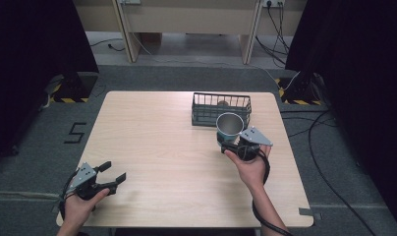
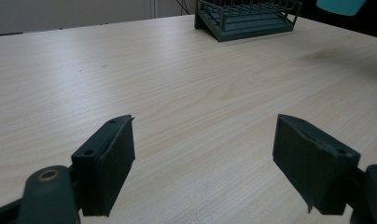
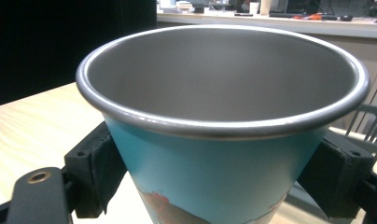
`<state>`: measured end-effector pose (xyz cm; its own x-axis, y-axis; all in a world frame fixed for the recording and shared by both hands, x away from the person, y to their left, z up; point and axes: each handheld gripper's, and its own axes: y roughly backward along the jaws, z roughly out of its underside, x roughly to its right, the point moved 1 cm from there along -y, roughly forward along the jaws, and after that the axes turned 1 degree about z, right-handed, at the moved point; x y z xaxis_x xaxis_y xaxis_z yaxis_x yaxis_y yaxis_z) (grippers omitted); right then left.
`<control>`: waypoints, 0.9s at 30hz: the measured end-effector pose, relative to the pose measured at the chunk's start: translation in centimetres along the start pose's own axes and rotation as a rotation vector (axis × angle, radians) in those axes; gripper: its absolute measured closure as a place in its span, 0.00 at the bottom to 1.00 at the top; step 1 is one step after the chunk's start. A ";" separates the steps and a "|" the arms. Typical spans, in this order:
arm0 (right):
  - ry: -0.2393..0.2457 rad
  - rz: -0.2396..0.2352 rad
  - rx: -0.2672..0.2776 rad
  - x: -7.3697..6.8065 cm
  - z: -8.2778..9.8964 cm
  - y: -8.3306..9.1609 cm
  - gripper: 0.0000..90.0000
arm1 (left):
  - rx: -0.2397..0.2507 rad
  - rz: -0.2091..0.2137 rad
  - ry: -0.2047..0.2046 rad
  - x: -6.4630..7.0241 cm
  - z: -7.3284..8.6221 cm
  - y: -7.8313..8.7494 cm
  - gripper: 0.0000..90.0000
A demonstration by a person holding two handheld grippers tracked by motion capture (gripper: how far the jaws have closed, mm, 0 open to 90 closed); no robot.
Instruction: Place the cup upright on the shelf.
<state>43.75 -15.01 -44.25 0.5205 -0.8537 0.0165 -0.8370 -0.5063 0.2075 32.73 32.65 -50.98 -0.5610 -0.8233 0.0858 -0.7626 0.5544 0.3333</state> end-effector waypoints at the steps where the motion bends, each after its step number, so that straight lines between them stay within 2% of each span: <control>1: -0.002 0.003 -0.001 0.1 -0.2 -0.1 0.19 | 0.000 0.001 0.000 0.0 0.0 0.0 0.23; 9: -0.009 0.025 0.021 1.1 -2.3 -1.3 0.19 | 0.001 0.001 -0.001 0.0 0.0 0.0 0.23; 27: -0.009 0.067 0.042 2.7 -5.4 -3.2 0.19 | 0.003 0.007 -0.001 0.0 0.0 0.0 0.23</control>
<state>48.75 -14.99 -39.58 0.4615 -0.8869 0.0206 -0.8765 -0.4523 0.1648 32.70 32.63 -50.94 -0.5667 -0.8193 0.0870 -0.7596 0.5605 0.3300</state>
